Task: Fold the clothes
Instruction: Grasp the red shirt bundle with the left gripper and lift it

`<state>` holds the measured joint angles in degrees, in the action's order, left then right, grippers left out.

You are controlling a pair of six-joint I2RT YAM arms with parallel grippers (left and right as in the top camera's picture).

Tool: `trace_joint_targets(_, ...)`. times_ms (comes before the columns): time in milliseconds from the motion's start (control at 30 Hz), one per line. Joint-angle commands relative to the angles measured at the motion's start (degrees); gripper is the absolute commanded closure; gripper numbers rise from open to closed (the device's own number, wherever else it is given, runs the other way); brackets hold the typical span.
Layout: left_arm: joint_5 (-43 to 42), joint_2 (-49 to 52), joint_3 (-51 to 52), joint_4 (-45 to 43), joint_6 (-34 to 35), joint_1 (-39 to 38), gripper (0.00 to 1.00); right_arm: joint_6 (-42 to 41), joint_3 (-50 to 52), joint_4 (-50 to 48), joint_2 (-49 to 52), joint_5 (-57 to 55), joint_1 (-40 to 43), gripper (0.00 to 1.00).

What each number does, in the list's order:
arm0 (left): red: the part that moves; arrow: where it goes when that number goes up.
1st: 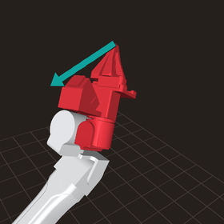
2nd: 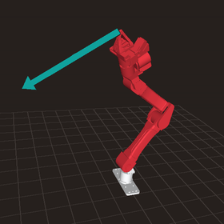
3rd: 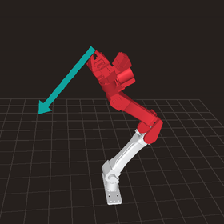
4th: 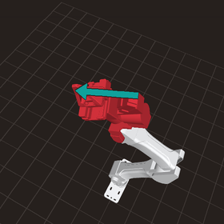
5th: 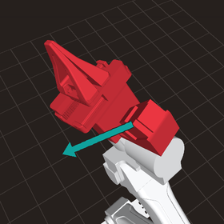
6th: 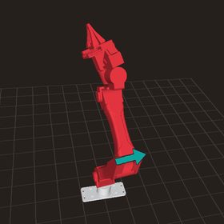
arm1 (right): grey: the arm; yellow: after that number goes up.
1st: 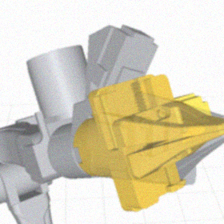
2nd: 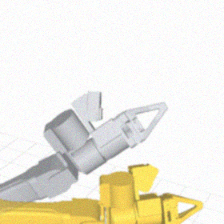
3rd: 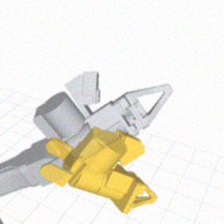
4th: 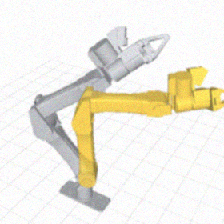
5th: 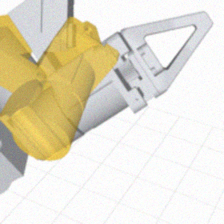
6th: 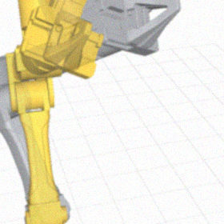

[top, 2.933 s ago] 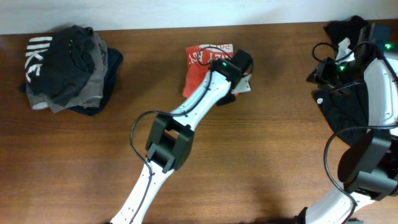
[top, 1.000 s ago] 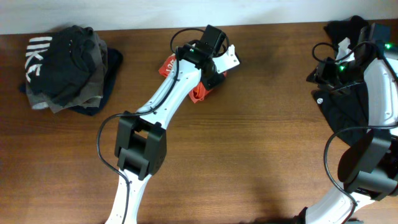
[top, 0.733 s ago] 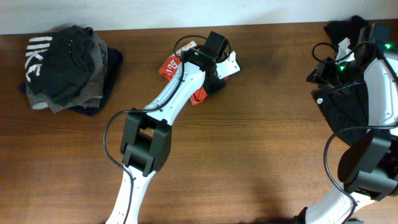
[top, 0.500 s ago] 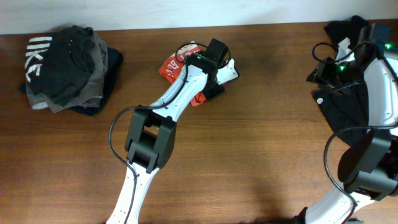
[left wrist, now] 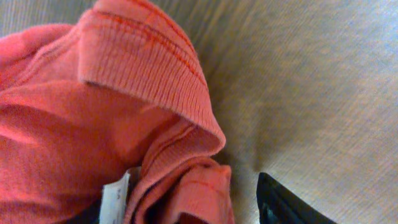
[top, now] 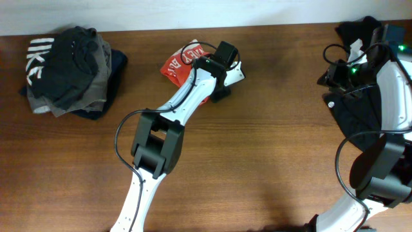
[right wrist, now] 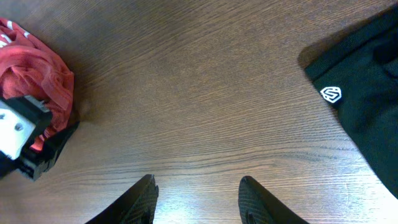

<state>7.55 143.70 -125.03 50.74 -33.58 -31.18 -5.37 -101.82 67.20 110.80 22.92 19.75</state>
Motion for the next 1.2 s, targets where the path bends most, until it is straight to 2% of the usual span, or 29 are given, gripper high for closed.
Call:
trace_joint_targets(0,3.5,4.4,0.3,-0.8,-0.7,0.2,0.46,0.7,-0.5,-0.2,-0.4,-0.5,0.2,0.53)
trace_joint_targets(133,6.8,6.5,0.3,-1.8,-0.5,0.3,0.58,0.7,-0.5,-0.2,-0.4,-0.5,0.2,0.53)
trace_joint_targets(300,16.6,7.5,0.3,-4.5,4.1,0.2,0.57,0.7,-0.5,-0.8,-0.4,-0.5,0.2,0.53)
trace_joint_targets(333,17.9,7.5,0.3,-5.1,4.2,0.2,0.53,0.7,-0.5,-0.9,-0.4,-0.5,0.2,0.53)
trace_joint_targets(700,19.0,10.2,0.3,-8.1,5.4,0.3,0.53,0.7,-0.3,-0.5,-0.4,-0.5,0.2,0.53)
trace_joint_targets(767,20.5,11.1,0.3,-9.8,7.1,0.3,0.65,0.7,-0.3,-0.3,-0.4,-0.5,0.2,0.53)
trace_joint_targets(833,21.0,11.8,0.3,-10.3,7.6,0.3,0.82,0.7,-0.2,-0.3,-0.4,-0.5,0.2,0.53)
trace_joint_targets(933,23.0,12.2,0.3,-10.2,11.7,0.5,0.98,0.7,0.0,-0.2,-0.4,-0.5,0.2,0.53)
trace_joint_targets(1167,23.8,12.1,-2.2,-7.4,13.0,0.9,1.00,0.7,0.0,-0.2,-0.4,-0.5,0.2,0.53)
